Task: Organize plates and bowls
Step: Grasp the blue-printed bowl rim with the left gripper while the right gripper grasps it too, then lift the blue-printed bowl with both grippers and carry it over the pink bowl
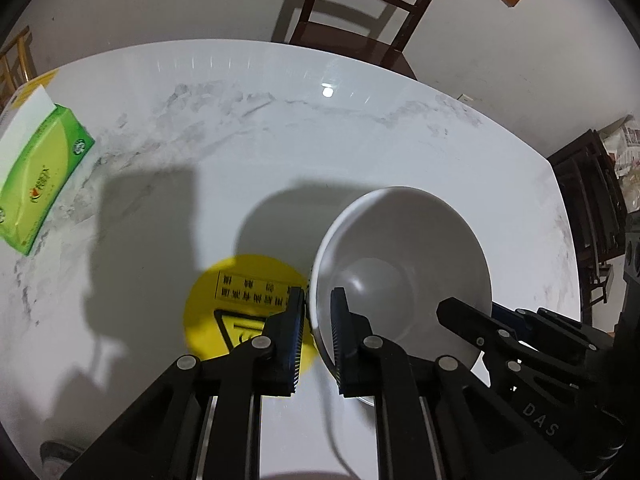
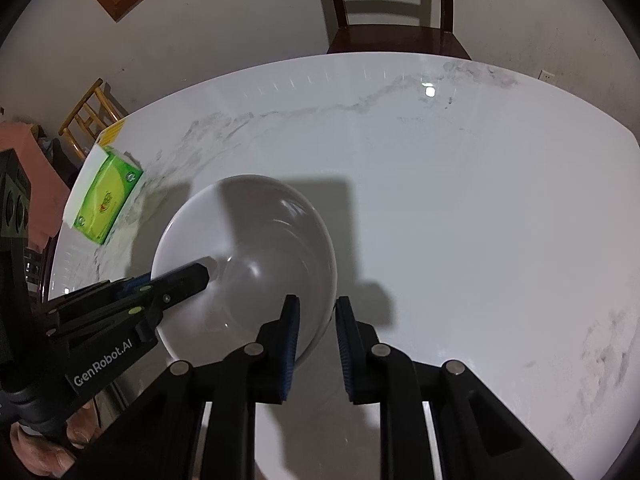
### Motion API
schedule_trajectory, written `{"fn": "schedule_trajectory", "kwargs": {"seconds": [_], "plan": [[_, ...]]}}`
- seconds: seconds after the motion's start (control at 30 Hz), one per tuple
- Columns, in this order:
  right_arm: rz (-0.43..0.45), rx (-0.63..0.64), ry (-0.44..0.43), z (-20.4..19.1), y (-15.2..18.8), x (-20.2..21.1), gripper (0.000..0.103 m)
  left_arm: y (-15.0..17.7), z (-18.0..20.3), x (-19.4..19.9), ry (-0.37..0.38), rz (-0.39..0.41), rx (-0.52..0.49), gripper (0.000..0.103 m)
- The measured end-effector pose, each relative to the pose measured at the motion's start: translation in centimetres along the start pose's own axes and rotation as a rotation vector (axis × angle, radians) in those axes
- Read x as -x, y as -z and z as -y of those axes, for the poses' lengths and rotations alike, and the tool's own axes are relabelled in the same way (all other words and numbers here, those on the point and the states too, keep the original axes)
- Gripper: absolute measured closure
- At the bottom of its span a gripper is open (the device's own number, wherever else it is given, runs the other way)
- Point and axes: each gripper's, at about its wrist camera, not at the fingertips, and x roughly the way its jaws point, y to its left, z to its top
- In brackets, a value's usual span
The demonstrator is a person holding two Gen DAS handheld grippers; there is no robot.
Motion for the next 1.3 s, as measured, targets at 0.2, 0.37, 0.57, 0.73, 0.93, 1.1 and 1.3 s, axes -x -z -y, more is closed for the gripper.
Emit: {"fn": "schedule_trajectory", "kwargs": {"seconds": [0.2,0.37,0.57,0.73,0.93,1.1,1.3], "plan": [[0.017,0.017,0.003,-0.3,1.9,2.8,0.084,1.6,0.8,2.5,-0.002,0.01,-0.023,0.092],[0.037,0.031,0.006,-0.7,3.3,5.2,0.084,3.0,1.8,4.2,-0.012,0.017,-0.044,0.092],[0.049,0.047,0.013,-1.4,5.3,7.3,0.084,4.6,2.5,6.1,-0.019,0.028,-0.051,0.092],[0.054,0.059,0.016,-2.3,7.2,8.6,0.084,6.2,2.5,7.6,-0.026,0.035,-0.061,0.092],[0.057,0.078,0.018,-3.4,9.0,9.7,0.084,8.0,2.5,9.4,-0.038,0.046,-0.071,0.092],[0.061,0.093,0.012,-4.3,10.6,10.7,0.084,9.3,2.0,10.4,-0.035,0.044,-0.056,0.092],[0.067,0.102,0.001,-5.2,12.3,11.4,0.084,11.0,1.4,11.4,-0.031,0.047,-0.051,0.092]]}}
